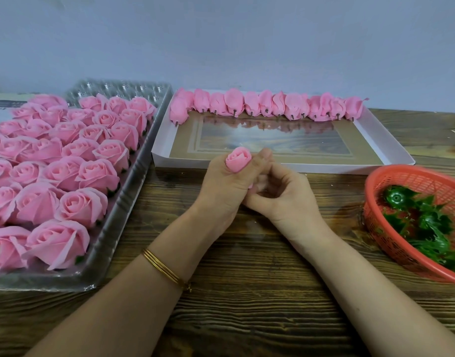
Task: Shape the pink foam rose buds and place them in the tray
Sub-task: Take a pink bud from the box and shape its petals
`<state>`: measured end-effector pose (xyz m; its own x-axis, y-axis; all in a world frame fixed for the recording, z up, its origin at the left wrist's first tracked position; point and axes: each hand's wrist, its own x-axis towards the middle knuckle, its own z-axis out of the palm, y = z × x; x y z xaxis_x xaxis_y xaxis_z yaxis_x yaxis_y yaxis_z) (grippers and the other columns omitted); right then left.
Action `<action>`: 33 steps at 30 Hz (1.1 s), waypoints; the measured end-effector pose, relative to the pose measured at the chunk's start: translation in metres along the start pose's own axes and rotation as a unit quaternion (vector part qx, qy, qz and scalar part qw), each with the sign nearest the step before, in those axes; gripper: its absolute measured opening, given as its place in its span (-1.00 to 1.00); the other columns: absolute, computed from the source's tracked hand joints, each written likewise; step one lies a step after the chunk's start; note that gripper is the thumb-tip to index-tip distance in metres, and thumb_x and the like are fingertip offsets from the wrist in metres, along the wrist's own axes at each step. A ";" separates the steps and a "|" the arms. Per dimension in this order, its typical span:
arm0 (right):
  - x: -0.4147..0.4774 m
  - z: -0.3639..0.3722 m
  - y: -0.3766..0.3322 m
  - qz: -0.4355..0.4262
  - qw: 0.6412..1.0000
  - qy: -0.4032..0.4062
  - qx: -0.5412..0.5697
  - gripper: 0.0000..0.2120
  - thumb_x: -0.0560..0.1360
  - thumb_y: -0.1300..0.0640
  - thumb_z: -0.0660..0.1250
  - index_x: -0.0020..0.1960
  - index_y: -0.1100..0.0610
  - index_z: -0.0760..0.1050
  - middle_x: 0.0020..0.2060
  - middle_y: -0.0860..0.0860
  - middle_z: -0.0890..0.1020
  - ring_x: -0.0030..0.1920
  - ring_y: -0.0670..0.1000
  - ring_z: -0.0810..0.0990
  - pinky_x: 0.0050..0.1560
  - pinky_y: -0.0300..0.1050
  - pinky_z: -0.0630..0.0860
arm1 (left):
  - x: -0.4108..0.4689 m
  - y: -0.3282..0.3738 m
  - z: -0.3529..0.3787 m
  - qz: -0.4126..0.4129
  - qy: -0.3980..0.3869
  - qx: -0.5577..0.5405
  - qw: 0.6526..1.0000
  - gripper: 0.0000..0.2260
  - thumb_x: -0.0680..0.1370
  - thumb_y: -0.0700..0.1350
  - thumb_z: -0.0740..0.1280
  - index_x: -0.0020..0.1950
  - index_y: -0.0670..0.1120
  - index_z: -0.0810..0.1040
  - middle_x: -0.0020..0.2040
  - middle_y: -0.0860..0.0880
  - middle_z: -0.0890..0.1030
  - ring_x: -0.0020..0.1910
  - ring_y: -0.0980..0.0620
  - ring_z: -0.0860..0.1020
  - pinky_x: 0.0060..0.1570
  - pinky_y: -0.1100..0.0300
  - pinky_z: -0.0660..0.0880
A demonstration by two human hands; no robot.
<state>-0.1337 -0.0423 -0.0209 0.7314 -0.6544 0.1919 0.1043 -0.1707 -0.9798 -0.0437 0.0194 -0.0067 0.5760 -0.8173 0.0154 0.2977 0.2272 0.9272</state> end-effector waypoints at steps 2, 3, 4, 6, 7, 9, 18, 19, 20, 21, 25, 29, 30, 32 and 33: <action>0.000 0.002 0.002 -0.017 0.999 0.019 -0.020 -0.77 0.33 0.47 0.48 -0.07 0.29 0.56 -0.41 -0.12 0.56 -0.34 -0.12 0.51 -0.21 -0.27 0.50 | 0.000 0.000 0.000 0.007 -0.004 0.016 1.000 -0.79 0.48 -0.13 0.39 -0.07 -0.29 0.55 -0.20 -0.23 0.51 -0.18 -0.13 0.50 -0.09 0.05 0.50; 0.000 0.002 0.003 -0.026 0.999 0.029 -0.030 -0.77 0.33 0.45 0.49 -0.05 0.33 0.55 -0.42 -0.12 0.54 -0.34 -0.12 0.50 -0.21 -0.25 0.49 | 0.000 -0.001 0.000 0.011 -0.012 0.022 1.000 -0.81 0.46 -0.11 0.41 -0.15 -0.25 0.55 -0.27 -0.18 0.52 -0.24 -0.07 0.51 -0.13 0.11 0.51; -0.001 0.003 0.003 -0.032 0.998 0.036 -0.038 -0.77 0.33 0.43 0.50 -0.04 0.35 0.56 -0.42 -0.11 0.54 -0.34 -0.11 0.50 -0.21 -0.24 0.49 | -0.001 -0.001 0.000 0.015 -0.020 0.023 0.999 -0.82 0.43 -0.09 0.42 -0.21 -0.20 0.55 -0.33 -0.11 0.53 -0.30 0.01 0.52 -0.19 0.18 0.52; -0.002 0.003 0.002 -0.037 0.998 0.038 -0.034 -0.74 0.33 0.42 0.51 0.00 0.34 0.57 -0.39 -0.05 0.55 -0.32 -0.10 0.51 -0.20 -0.24 0.50 | -0.001 -0.002 0.000 0.023 -0.034 0.025 0.999 -0.80 0.37 -0.08 0.44 -0.22 -0.21 0.57 -0.38 -0.08 0.50 -0.36 0.08 0.48 -0.25 0.25 0.51; -0.002 0.002 0.001 -0.035 0.998 0.034 -0.027 -0.73 0.33 0.43 0.50 0.01 0.33 0.58 -0.37 0.00 0.55 -0.31 -0.09 0.51 -0.19 -0.24 0.50 | 0.000 -0.003 -0.001 0.028 -0.039 0.028 0.998 -0.77 0.35 -0.09 0.45 -0.20 -0.26 0.58 -0.36 -0.13 0.48 -0.37 0.07 0.47 -0.23 0.23 0.51; -0.003 0.000 -0.001 -0.030 0.999 0.018 -0.017 -0.75 0.34 0.46 0.47 0.01 0.37 0.56 -0.34 0.18 0.56 -0.26 -0.03 0.51 -0.15 -0.18 0.48 | 0.000 -0.002 -0.002 0.029 -0.045 0.033 0.998 -0.79 0.30 -0.13 0.47 -0.23 -0.26 0.58 -0.27 -0.22 0.50 -0.29 -0.02 0.50 -0.13 0.14 0.54; -0.001 -0.003 -0.001 0.024 0.999 -0.029 0.018 -0.95 0.45 0.46 0.35 -0.16 0.37 0.52 -0.41 0.12 0.43 -0.28 0.04 0.38 -0.17 -0.06 0.37 | 0.002 0.000 -0.005 0.032 -0.045 0.037 0.998 -0.47 0.34 -0.05 0.49 -0.02 -0.51 0.50 -0.18 -0.27 0.48 -0.21 -0.11 0.46 -0.16 0.13 0.53; -0.002 -0.003 -0.001 0.022 0.999 -0.028 0.021 -0.95 0.44 0.46 0.37 -0.14 0.37 0.53 -0.44 0.02 0.44 -0.32 -0.01 0.39 -0.20 -0.16 0.38 | 0.001 0.000 -0.005 0.037 -0.043 0.035 0.998 -0.45 0.39 -0.06 0.51 -0.01 -0.55 0.45 -0.19 -0.27 0.45 -0.21 -0.13 0.43 -0.14 0.06 0.49; -0.002 -0.003 -0.001 0.017 0.999 -0.023 0.021 -0.93 0.43 0.46 0.38 -0.14 0.35 0.53 -0.47 -0.06 0.46 -0.35 -0.09 0.42 -0.22 -0.24 0.40 | 0.002 -0.001 -0.006 0.040 -0.042 0.034 0.998 -0.45 0.43 -0.07 0.49 -0.02 -0.57 0.42 -0.19 -0.27 0.44 -0.19 -0.15 0.41 -0.12 0.01 0.44; -0.001 -0.003 -0.002 0.011 1.000 -0.016 0.016 -0.88 0.41 0.47 0.40 -0.15 0.31 0.53 -0.48 -0.12 0.48 -0.38 -0.14 0.44 -0.23 -0.30 0.42 | 0.002 -0.002 -0.006 0.043 -0.042 0.033 0.998 -0.47 0.45 -0.07 0.47 -0.04 -0.56 0.42 -0.18 -0.26 0.44 -0.18 -0.15 0.41 -0.10 -0.01 0.42; -0.001 0.000 -0.006 -0.009 1.000 0.012 0.007 -0.73 0.35 0.49 0.44 -0.05 0.20 0.57 -0.45 -0.16 0.56 -0.39 -0.21 0.49 -0.25 -0.39 0.47 | 0.001 -0.002 -0.005 0.043 -0.040 0.049 0.997 -0.78 0.40 -0.05 0.42 -0.25 -0.21 0.59 -0.31 -0.13 0.55 -0.28 -0.03 0.54 -0.20 0.20 0.54; -0.003 0.002 -0.007 -0.031 0.999 0.024 -0.019 -0.65 0.35 0.45 0.47 -0.02 0.06 0.59 -0.33 0.02 0.61 -0.31 -0.12 0.53 -0.19 -0.28 0.52 | 0.001 -0.002 -0.004 0.038 -0.056 0.058 0.996 -0.87 0.41 -0.06 0.41 -0.29 -0.09 0.58 -0.40 -0.04 0.52 -0.37 0.06 0.50 -0.26 0.19 0.52; -0.003 0.002 -0.006 -0.031 0.999 0.025 -0.023 -0.68 0.35 0.44 0.47 -0.02 0.11 0.60 -0.34 -0.01 0.60 -0.32 -0.13 0.52 -0.20 -0.28 0.52 | 0.001 -0.002 -0.004 0.038 -0.055 0.057 0.996 -0.86 0.40 -0.06 0.41 -0.26 -0.12 0.58 -0.37 -0.09 0.51 -0.35 0.03 0.50 -0.25 0.16 0.51; -0.002 0.001 -0.004 -0.022 0.999 0.028 -0.017 -0.77 0.35 0.46 0.46 -0.02 0.30 0.60 -0.42 -0.11 0.55 -0.37 -0.18 0.48 -0.25 -0.35 0.47 | 0.001 -0.001 -0.004 0.036 -0.050 0.053 0.997 -0.82 0.39 -0.06 0.41 -0.18 -0.17 0.61 -0.29 -0.17 0.53 -0.28 -0.04 0.52 -0.21 0.15 0.54; -0.002 0.000 -0.004 -0.015 0.999 0.028 -0.011 -0.80 0.36 0.48 0.44 -0.03 0.36 0.59 -0.45 -0.14 0.53 -0.39 -0.19 0.46 -0.26 -0.37 0.45 | 0.001 0.000 -0.004 0.032 -0.049 0.049 0.997 -0.79 0.38 -0.05 0.42 -0.15 -0.19 0.62 -0.27 -0.17 0.56 -0.26 -0.04 0.54 -0.18 0.15 0.56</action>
<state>-0.1355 -0.0399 -0.0175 0.6887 -0.6893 0.2251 0.1107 -0.2069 -0.9721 -0.0398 0.0208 -0.0084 0.5126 -0.8518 0.1086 0.1837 0.2323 0.9551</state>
